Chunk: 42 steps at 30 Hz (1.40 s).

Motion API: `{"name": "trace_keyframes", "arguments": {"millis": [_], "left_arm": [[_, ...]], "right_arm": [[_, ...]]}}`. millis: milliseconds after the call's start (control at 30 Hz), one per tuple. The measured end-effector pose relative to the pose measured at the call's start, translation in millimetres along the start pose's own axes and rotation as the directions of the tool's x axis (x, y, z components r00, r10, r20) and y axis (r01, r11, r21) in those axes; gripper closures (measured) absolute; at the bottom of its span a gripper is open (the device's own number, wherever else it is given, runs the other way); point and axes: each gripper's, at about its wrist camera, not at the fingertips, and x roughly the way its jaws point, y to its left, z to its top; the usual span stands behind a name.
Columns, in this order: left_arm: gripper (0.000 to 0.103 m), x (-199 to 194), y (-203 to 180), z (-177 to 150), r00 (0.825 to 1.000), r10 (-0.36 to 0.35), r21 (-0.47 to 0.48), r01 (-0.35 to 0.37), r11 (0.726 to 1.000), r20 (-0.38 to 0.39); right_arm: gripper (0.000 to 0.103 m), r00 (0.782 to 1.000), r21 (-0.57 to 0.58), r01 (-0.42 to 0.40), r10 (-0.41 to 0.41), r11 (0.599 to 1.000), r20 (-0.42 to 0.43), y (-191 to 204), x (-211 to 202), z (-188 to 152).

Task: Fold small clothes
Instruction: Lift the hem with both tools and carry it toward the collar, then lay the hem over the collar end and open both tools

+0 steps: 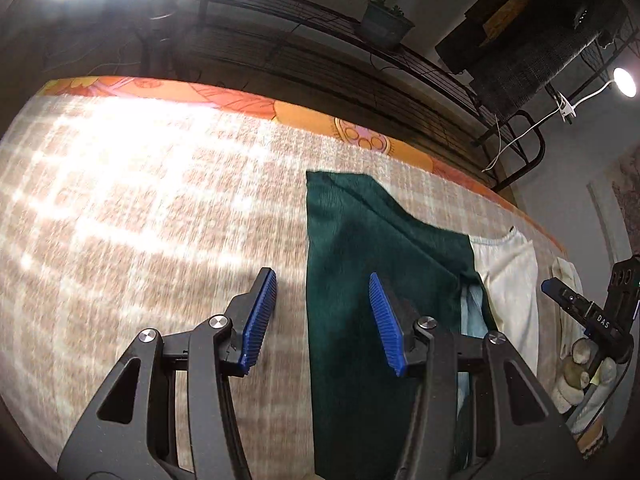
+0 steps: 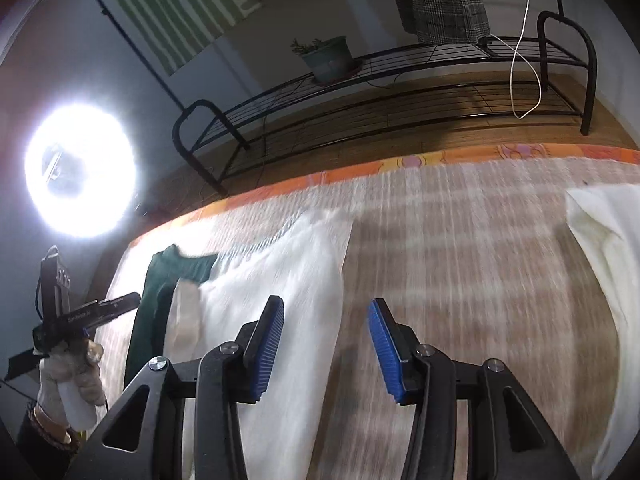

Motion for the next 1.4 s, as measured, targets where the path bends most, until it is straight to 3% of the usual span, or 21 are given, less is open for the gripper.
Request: {"name": "trace_keyframes", "arguments": {"millis": [300, 400, 467, 567, 967, 1167, 1400], "left_arm": [[0.054, 19.8, -16.9, 16.3, 0.998, 0.040, 0.077, -0.044, 0.996, 0.052], [0.072, 24.0, -24.8, 15.2, 0.995, 0.067, 0.127, -0.076, 0.989, 0.070], [0.095, 27.5, -30.5, 13.2, 0.991, 0.105, 0.178, -0.118, 0.977, 0.082], [0.101, 28.2, -33.1, 11.8, 0.990, 0.105, 0.204, -0.122, 0.971, 0.092], [0.103, -18.4, -44.7, 0.9, 0.987, 0.048, 0.200, -0.078, 0.977, 0.152], [0.103, -65.5, -58.3, -22.2, 0.983, 0.016, 0.231, -0.060, 0.971, 0.184], [0.103, -116.2, -66.6, -70.5, 0.978, 0.016, 0.285, -0.076, 0.956, 0.206]], "right_arm": [[0.058, 1.000, -0.029, -0.001, 0.001, 1.000, -0.003, 7.7, 38.3, 25.8], [0.073, 1.000, -0.068, -0.001, 0.000, 0.998, -0.026, 18.5, 50.5, 26.4], [0.081, 0.999, -0.097, 0.002, -0.006, 0.995, -0.033, 24.4, 54.6, 25.1], [0.097, 0.999, -0.117, 0.015, -0.019, 0.993, -0.028, 29.8, 55.7, 26.1], [0.103, 0.999, -0.179, 0.018, -0.009, 0.984, 0.053, 55.9, 16.1, 30.5], [0.103, 0.997, -0.200, 0.003, 0.013, 0.980, 0.076, 72.0, -16.8, 23.2], [0.103, 0.995, -0.233, -0.001, 0.024, 0.972, 0.096, 88.7, -72.3, -4.3]]}}
